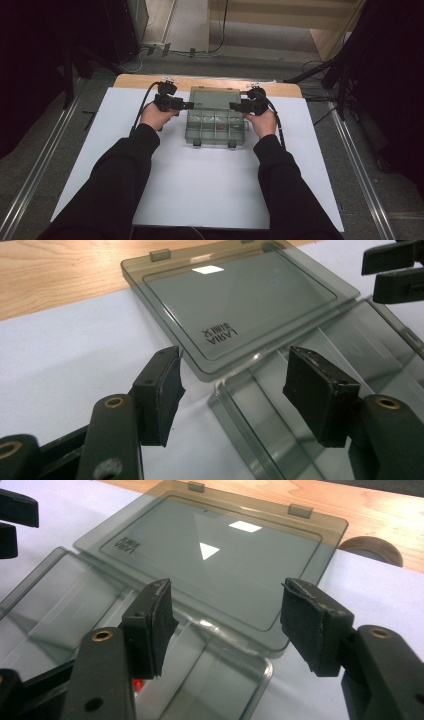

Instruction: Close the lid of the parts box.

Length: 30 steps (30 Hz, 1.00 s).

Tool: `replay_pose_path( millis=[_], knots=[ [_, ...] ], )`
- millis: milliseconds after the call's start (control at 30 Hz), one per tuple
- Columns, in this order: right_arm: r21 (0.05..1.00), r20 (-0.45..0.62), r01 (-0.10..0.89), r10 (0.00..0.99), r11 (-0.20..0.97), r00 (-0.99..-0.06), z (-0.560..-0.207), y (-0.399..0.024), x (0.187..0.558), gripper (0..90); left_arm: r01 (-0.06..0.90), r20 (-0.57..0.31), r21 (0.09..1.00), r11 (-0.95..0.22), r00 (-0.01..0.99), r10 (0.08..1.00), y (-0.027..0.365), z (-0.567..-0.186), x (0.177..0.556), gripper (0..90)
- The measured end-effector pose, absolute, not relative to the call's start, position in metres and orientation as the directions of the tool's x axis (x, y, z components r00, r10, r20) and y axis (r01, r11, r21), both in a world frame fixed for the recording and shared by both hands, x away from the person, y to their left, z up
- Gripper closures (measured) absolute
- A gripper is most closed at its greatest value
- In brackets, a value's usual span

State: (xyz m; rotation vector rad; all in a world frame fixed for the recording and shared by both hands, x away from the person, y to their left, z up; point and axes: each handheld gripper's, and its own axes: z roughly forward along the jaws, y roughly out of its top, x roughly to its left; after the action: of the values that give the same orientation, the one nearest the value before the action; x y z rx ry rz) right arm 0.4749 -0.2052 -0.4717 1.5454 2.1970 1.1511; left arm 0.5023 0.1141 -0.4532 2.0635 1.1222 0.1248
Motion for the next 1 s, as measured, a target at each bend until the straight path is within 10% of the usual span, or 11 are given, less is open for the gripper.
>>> replay_pose_path(
  millis=[1000],
  knots=[
    [0.631,0.369,0.776,0.882,-0.007,-0.292,-0.509,-0.213,0.498,38.4,0.78,-0.384,0.608,-0.147,0.451,0.805,0.097,-0.495,0.53,45.4]
  ],
)
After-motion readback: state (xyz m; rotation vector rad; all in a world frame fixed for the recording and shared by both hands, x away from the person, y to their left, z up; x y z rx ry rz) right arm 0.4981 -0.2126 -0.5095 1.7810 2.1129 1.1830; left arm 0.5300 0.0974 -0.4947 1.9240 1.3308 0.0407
